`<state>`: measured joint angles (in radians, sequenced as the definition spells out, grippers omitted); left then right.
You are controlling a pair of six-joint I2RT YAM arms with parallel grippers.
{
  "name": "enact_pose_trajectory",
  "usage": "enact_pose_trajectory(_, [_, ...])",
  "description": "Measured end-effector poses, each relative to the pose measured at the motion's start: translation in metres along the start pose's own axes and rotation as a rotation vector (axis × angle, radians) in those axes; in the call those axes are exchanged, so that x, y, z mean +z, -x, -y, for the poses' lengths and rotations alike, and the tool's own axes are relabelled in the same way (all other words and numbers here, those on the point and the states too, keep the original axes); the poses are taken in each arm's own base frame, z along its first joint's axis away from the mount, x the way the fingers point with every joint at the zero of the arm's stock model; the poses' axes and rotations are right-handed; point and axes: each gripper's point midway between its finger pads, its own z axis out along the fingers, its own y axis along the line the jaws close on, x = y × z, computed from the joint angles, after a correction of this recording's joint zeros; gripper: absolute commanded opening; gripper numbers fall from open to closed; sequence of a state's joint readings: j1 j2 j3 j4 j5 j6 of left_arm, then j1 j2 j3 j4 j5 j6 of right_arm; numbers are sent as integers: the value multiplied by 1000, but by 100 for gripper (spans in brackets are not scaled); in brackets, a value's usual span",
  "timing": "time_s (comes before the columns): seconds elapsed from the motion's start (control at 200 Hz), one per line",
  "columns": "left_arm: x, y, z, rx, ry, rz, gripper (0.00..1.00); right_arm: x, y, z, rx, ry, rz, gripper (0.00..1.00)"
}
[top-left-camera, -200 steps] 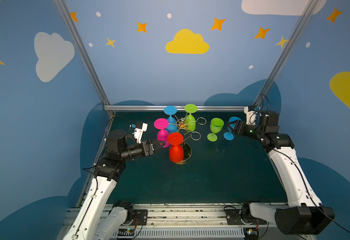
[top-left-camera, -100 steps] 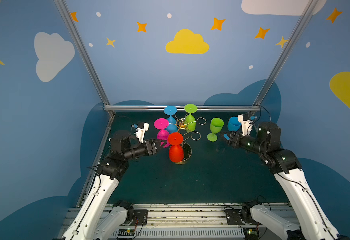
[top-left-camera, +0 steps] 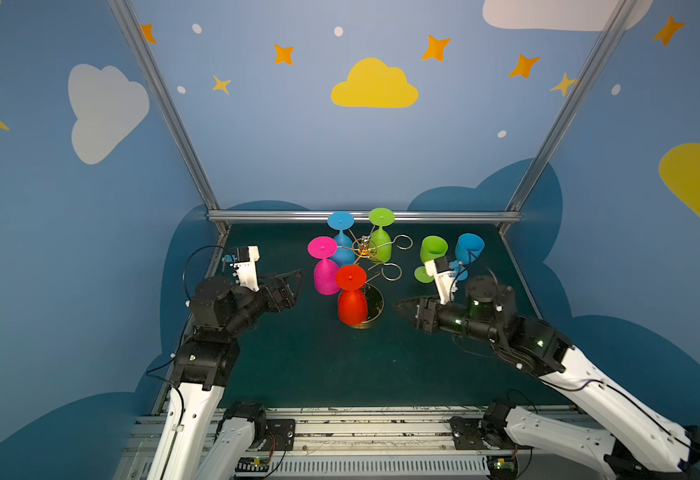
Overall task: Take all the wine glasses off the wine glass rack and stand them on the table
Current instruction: 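Move the right gripper to the red glass base on the rack, then close the right gripper on the red glass base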
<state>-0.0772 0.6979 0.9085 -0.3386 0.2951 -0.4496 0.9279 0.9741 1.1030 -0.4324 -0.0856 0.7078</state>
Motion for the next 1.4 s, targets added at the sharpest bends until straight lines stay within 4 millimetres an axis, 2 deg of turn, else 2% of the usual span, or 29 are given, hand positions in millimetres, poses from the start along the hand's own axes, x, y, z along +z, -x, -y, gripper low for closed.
enact_pose_trajectory(0.15, [-10,2,-31,48,146,100,100,31,-4,-8,46,14,-1,53])
enact_pose_trajectory(0.38, [-16,4,-57,81,267,163,100,46,10,-19,120,50,70,55])
enact_pose_trajectory(0.576, [-20,11,-61,98,289,204,100,61,16,-21,178,59,101,54])
enact_pose_trajectory(0.786, [-23,12,-62,109,298,223,100,80,13,-13,216,33,97,53])
enact_pose_trajectory(1.106, [-27,13,-60,118,297,234,100,91,17,-12,251,37,121,49])
enact_pose_trajectory(1.221, [-29,14,-59,120,295,241,100,94,19,-11,260,38,132,46])
enact_pose_trajectory(1.402, [-30,14,-58,122,293,246,100,99,23,-11,282,47,145,36])
